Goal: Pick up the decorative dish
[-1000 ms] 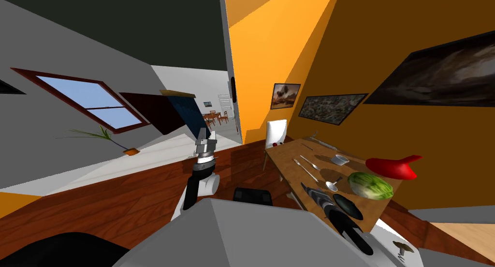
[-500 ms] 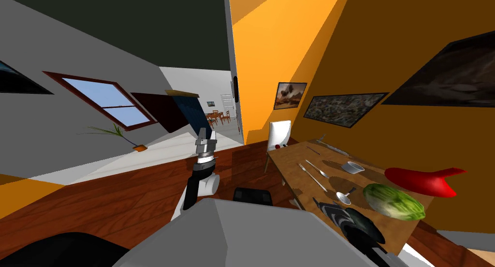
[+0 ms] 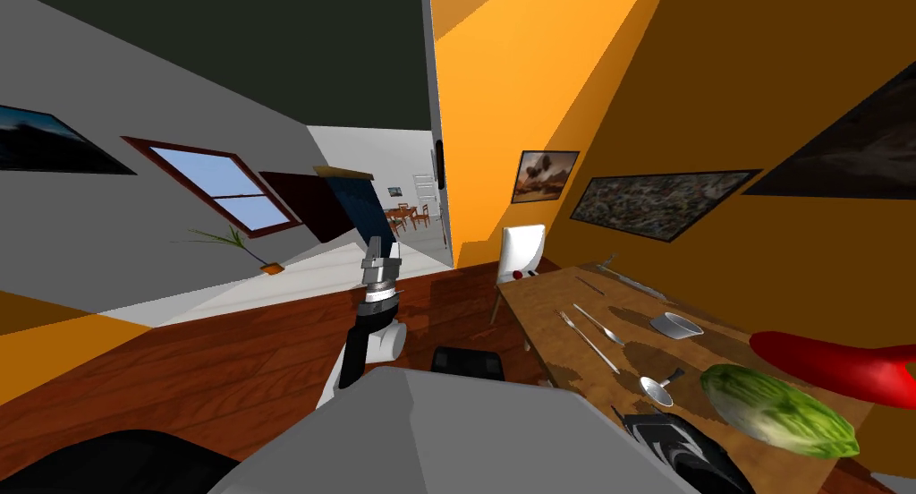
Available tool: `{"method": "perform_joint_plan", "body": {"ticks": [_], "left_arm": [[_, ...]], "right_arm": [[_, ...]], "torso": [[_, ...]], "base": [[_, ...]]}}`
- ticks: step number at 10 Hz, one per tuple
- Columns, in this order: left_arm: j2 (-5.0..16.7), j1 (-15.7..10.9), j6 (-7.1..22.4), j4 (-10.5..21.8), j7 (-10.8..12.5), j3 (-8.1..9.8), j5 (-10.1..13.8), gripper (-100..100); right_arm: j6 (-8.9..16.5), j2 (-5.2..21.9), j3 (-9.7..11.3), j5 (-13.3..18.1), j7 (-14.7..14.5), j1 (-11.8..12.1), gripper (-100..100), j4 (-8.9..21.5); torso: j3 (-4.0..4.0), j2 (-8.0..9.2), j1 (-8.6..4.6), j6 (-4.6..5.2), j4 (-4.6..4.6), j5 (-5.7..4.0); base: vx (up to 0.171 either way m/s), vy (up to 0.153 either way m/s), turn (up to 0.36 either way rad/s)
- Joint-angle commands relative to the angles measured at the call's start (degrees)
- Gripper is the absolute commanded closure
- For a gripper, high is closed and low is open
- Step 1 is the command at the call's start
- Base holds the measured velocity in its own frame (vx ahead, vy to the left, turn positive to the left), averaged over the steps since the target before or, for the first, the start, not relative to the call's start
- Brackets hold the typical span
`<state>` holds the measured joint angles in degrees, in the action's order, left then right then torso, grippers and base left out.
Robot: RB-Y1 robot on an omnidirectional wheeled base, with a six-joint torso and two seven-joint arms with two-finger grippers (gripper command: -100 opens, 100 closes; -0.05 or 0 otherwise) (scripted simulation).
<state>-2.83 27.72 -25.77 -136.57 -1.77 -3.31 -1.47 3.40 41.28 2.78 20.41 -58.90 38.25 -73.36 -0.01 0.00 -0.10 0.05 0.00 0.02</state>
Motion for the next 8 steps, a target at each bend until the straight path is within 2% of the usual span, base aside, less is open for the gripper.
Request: {"method": "perform_joint_plan", "body": {"ticks": [1, 2, 3, 5, 6, 8], "left_arm": [[0.0, 0.0, 0.0, 0.0, 0.0, 0.00, 0.0, 0], [0.0, 0.0, 0.0, 0.0, 0.0, 0.00, 0.0, 0], [0.0, 0.0, 0.0, 0.0, 0.0, 0.00, 0.0, 0], [0.0, 0.0, 0.0, 0.0, 0.0, 0.00, 0.0, 0], [0.0, 0.0, 0.0, 0.0, 0.0, 0.00, 0.0, 0], [0.0, 0.0, 0.0, 0.0, 0.0, 0.00, 0.0, 0]], "right_arm": [[0.2, 0.7, 0.4, 1.2, -2.0, -0.2, -100, 1.9], [0.5, 1.6, 0.9, 3.1, -4.1, 0.7, -100, 3.5], [0.5, 1.6, 0.9, 3.1, -4.2, 0.7, -100, 3.5], [0.8, 3.1, 2.0, 6.5, -7.7, 2.3, -100, 6.4], [0.8, 3.1, 2.0, 6.7, -8.2, 2.3, -100, 6.4], [0.8, 4.1, 3.2, 9.9, -11.6, 3.7, -100, 8.7]], "torso": [[0.00, 0.00, 0.00, 0.00, 0.00, 0.00], [0.01, 0.03, 0.02, 0.01, 0.00, -0.01], [0.04, 0.08, 0.02, 0.02, 0.01, 0.00], [0.07, 0.12, 0.01, 0.00, 0.03, -0.01], [0.07, 0.12, -0.04, 0.02, 0.02, -0.02], [0.09, 0.16, 0.01, 0.02, 0.03, -0.01]], "base": [[0.054, -0.040, 0.044], [0.043, -0.040, 0.060], [0.029, -0.035, 0.026], [0.031, -0.051, 0.079], [0.028, -0.048, 0.025], [0.026, -0.052, 0.065]]}}
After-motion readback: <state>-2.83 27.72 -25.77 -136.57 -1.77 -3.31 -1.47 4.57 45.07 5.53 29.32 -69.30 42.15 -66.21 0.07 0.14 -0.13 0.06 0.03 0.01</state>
